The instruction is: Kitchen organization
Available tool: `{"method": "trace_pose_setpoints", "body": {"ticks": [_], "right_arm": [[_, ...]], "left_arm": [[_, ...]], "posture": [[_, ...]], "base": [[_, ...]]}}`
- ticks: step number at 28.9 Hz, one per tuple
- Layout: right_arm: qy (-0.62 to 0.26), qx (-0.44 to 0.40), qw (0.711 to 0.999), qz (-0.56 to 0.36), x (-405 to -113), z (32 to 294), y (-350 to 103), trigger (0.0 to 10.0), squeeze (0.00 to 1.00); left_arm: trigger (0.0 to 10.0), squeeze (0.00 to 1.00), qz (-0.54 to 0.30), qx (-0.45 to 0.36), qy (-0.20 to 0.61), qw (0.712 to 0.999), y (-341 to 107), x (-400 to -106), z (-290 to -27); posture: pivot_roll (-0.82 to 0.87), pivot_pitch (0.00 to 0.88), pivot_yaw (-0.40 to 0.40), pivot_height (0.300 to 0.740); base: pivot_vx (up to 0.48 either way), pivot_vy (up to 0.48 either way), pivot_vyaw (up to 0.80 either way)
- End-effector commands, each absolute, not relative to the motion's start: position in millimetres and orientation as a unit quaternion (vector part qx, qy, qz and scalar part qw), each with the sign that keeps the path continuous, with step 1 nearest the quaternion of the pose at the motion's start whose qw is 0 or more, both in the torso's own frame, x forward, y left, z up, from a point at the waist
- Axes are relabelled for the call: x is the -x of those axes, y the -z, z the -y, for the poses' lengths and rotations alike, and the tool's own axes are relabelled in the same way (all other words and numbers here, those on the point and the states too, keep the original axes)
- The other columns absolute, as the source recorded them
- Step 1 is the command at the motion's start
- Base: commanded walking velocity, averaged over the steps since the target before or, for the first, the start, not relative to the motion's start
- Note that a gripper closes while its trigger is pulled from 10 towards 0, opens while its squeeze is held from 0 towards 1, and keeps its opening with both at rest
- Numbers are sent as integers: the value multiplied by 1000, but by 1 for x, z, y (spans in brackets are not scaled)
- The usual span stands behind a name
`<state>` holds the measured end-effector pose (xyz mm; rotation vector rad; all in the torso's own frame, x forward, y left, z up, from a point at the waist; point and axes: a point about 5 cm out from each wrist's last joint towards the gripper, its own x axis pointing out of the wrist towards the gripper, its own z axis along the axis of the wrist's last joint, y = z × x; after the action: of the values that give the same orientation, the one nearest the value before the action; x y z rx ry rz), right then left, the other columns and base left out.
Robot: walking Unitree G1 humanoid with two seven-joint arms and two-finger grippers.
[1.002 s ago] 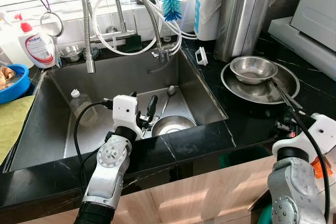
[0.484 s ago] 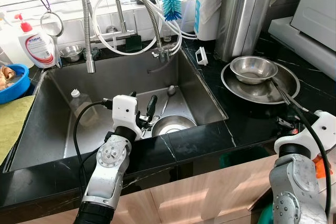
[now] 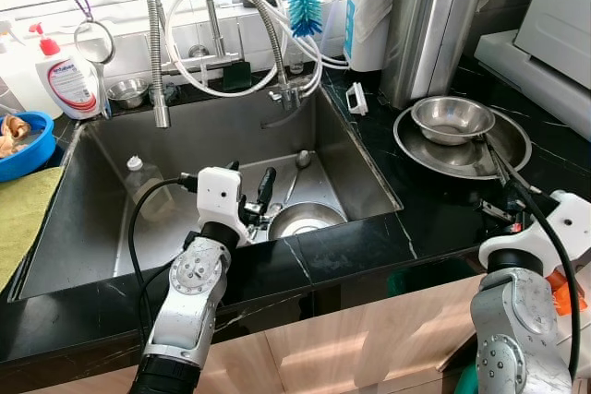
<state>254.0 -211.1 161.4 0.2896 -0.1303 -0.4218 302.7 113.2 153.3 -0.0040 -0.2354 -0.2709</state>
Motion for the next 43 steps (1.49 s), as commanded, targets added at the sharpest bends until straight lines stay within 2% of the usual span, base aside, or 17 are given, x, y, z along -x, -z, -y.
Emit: {"method": "trace_pose_setpoints", "body": {"ticks": [1, 10, 11, 12, 13, 38, 43], "right_arm": [[207, -149, 965, 66, -256, 208, -163, 0, 0], [191, -125, 968, 107, -259, 201, -180, 78, 0], [189, -122, 968, 111, -260, 199, -182, 1059, 0], [186, -121, 968, 114, -260, 197, -184, 1059, 0], [182, -112, 970, 117, -261, 195, -186, 10000, 0], [198, -55, 961, 185, -258, 177, -210, 10000, 0], [166, -52, 967, 186, -261, 171, -211, 10000, 0]], "left_arm": [[10000, 0, 116, -9, 130, 985, -152, -303, -115], [10000, 0, 116, -8, 130, 985, -152, -304, -115], [10000, 0, 116, -8, 130, 985, -152, -304, -115], [10000, 0, 116, -8, 129, 985, -152, -304, -115], [10000, 0, 116, -7, 129, 985, -152, -304, -115], [10000, 0, 116, -4, 124, 985, -151, -304, -116], [10000, 0, 116, -4, 123, 986, -151, -304, -116]], "posture": [[-123, 0, 77, 740], [-127, 0, 78, 740], [-128, 0, 77, 740], [-128, 0, 77, 740], [-128, 0, 76, 740], [-130, 0, 71, 740], [-130, 0, 70, 740]], "base": [[0, 0, 0], [0, 0, 0], [0, 0, 0], [0, 0, 0], [0, 0, 0], [0, 0, 0], [0, 0, 0]]}}
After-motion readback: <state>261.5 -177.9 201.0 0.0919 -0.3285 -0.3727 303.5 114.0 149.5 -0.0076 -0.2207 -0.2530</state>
